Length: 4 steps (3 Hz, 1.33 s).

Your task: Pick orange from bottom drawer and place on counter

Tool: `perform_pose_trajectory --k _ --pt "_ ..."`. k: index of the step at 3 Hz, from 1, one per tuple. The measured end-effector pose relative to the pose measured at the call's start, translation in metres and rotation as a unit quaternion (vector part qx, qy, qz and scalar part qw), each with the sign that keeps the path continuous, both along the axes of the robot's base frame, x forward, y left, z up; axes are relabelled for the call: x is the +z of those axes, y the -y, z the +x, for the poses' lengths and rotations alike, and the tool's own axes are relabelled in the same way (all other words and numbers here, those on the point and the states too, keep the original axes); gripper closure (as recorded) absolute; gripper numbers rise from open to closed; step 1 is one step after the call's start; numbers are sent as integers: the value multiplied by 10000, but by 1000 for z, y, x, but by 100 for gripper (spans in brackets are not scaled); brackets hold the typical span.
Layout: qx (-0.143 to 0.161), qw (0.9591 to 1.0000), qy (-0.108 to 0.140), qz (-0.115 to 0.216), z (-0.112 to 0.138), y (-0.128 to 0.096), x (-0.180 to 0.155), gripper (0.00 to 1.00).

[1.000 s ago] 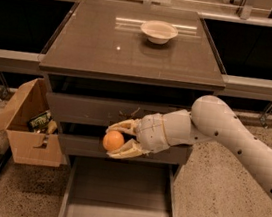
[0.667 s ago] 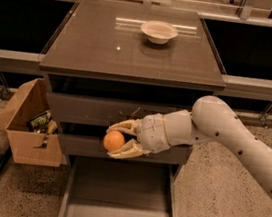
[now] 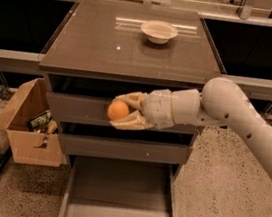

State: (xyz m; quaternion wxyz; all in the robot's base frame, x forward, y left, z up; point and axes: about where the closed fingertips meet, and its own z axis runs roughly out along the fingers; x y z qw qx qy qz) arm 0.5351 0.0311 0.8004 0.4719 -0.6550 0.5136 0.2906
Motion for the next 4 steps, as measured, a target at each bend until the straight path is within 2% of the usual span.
perform_pose_trajectory --k 1,2,3,4 --pt "-441 9988 -24 187 38 -2 35 100" --pt "-1005 9943 -138 333 83 -7 57 100" --pt "-999 9944 -136 331 83 -7 57 100" --pt "-1149 9921 -213 457 94 -4 58 100"
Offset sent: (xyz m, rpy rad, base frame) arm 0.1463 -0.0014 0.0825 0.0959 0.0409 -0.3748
